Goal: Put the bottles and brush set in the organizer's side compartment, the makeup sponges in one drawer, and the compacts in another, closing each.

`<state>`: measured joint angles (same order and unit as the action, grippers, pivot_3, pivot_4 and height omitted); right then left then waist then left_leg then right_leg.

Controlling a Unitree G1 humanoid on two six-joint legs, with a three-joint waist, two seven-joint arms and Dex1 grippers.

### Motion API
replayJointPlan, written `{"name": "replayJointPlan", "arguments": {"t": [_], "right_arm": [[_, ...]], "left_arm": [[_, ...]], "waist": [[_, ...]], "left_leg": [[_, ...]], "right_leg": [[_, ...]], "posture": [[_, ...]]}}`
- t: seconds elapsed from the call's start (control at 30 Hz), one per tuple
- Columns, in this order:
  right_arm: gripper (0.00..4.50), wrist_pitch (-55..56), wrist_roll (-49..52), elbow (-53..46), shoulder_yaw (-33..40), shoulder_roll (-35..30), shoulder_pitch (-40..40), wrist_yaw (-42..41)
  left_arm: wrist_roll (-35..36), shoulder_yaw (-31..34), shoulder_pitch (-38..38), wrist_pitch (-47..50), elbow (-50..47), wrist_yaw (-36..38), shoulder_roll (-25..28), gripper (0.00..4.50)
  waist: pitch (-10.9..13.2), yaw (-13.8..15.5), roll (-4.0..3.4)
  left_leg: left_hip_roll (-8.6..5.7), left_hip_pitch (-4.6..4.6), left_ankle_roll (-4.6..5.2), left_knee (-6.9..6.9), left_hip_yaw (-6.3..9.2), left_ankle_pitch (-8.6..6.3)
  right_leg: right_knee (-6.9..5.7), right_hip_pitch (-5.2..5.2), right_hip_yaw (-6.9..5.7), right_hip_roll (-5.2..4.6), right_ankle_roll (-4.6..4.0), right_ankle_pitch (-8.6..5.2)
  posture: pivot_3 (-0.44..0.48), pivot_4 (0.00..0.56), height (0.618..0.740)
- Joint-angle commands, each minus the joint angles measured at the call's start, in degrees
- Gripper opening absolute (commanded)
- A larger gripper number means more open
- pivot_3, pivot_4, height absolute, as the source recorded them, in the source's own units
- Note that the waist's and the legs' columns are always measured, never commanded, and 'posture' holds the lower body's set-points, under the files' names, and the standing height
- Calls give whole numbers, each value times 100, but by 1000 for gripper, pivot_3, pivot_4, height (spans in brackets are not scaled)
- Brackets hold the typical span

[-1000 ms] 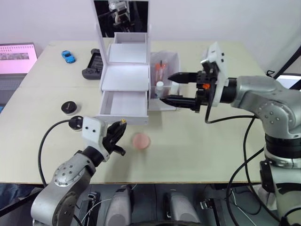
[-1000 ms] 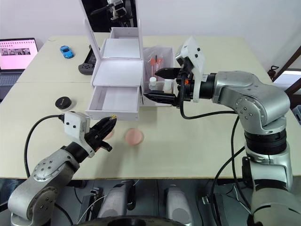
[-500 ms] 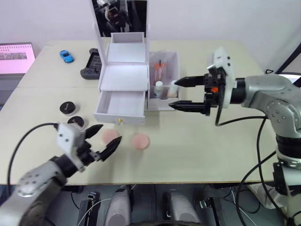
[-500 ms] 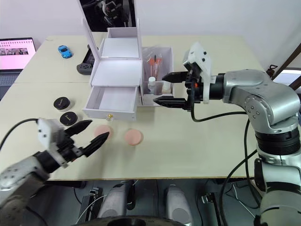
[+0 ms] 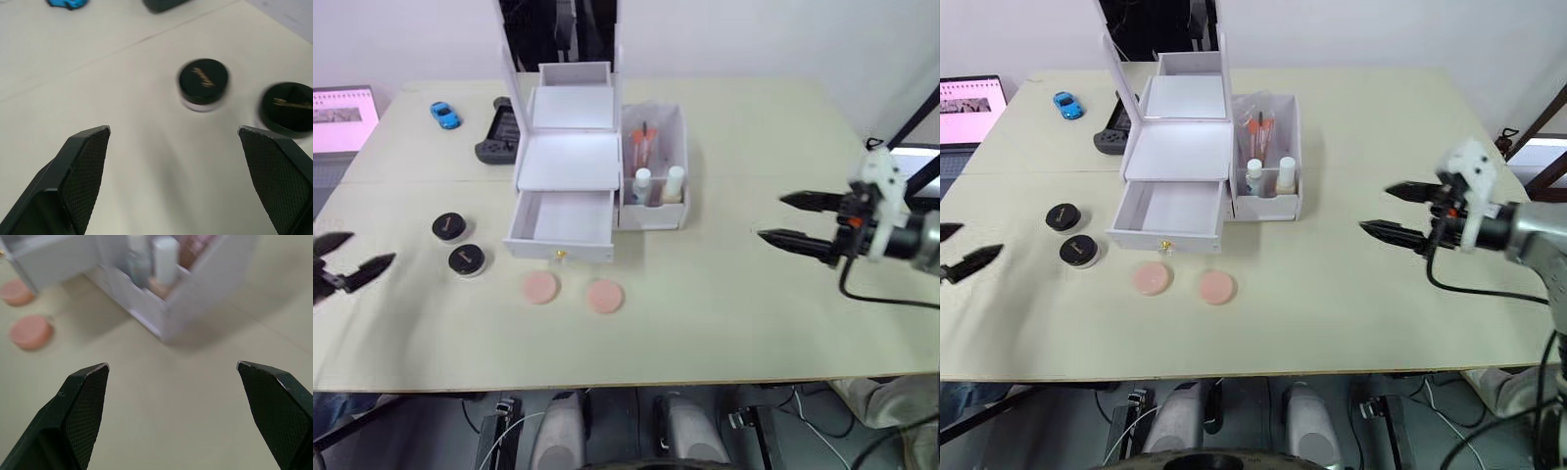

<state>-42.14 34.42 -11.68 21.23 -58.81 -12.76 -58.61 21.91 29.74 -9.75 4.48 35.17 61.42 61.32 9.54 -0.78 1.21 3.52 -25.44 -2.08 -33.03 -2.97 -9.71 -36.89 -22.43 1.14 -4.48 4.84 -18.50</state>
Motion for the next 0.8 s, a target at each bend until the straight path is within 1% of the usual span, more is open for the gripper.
{"name": "replayJointPlan", "arguments": {"t": [0.03, 0.13, 0.23, 0.3, 0.4, 0.47, 0.53, 0.6, 0.7, 0.73, 0.8], "right_arm": [[4500, 248, -115, -6, 573, 17, 312, 143], [4500, 524, -408, 103, 578, -78, 661, 123], [4500, 527, -358, 47, 573, -19, 577, 219], [4500, 377, -219, -40, 524, -62, 382, 226], [4500, 307, -148, -162, 347, -124, 77, 192], [4500, 271, -136, -245, 145, -119, -267, 265], [4500, 387, -212, -358, -172, -152, -614, 206], [4500, 282, -99, -481, -425, -138, -989, 149], [4500, -153, 254, -778, -771, -69, -1630, 181], [4500, -268, 342, -853, -875, -52, -1798, 175], [4500, -658, 658, -923, -1108, -32, -2179, 61]], "left_arm": [[-289, -245, -619, -453, 1000, 188, 258, 4388], [-435, -435, -1127, -689, 1535, 253, 308, 4388], [-508, -574, -1362, -844, 1687, 335, 265, 4388], [-468, -633, -1423, -793, 1555, 426, 201, 4388], [-342, -678, -1304, -661, 1023, 701, 110, 4388], [-136, -617, -1129, -385, 531, 1000, 89, 4388], [221, -506, -546, 183, -418, 1410, 103, 4388], [568, -327, 195, 771, -1517, 1576, 81, 4388], [1184, 46, 1340, 1840, -3151, 1723, 73, 4388], [1369, 158, 1626, 2153, -3603, 1733, 71, 4388], [1549, 275, 2030, 2451, -4462, 1511, -58, 4388]], "waist": [[0, -15, 0], [0, -45, 0], [0, -43, 1], [0, -37, 1], [0, -26, 1], [0, -27, 1], [0, -52, 1], [1, -75, 0], [3, -144, 1], [3, -163, 1], [2, -163, 0]], "left_leg": [[0, 1, 1, -2, -4, 0], [9, 10, 2, -16, -18, 2], [20, 13, 2, -36, -36, 2], [34, 12, 2, -47, -32, 2], [39, 13, 2, -46, -28, 2], [39, 12, 2, -46, -28, 2], [39, 10, 2, -47, -30, 2], [42, 10, 2, -46, -38, 2], [44, 10, 2, -45, -36, 2], [45, 8, 2, -45, -32, 2], [57, 12, 2, -45, -20, 2]], "right_leg": [[-4, -3, -9, -1, 1, 0], [-28, -4, -11, 11, 6, 2], [-33, 0, -9, 60, 20, 11], [-44, -3, -7, 82, 22, 15], [-54, -6, -8, 91, 23, 16], [-58, -7, -8, 91, 38, 24], [-59, -11, -6, 91, 39, 24], [-59, -13, 4, 88, 39, 24], [-61, -14, 5, 85, 38, 24], [-63, -15, 3, 87, 38, 23], [-63, -11, 3, 83, 28, 18]], "posture": [[0, 150, 740], [0, 150, 740], [0, 150, 740], [0, 150, 740], [0, 150, 740], [0, 150, 740], [0, 150, 740], [0, 150, 740], [0, 150, 740], [0, 150, 740], [0, 150, 740]]}}
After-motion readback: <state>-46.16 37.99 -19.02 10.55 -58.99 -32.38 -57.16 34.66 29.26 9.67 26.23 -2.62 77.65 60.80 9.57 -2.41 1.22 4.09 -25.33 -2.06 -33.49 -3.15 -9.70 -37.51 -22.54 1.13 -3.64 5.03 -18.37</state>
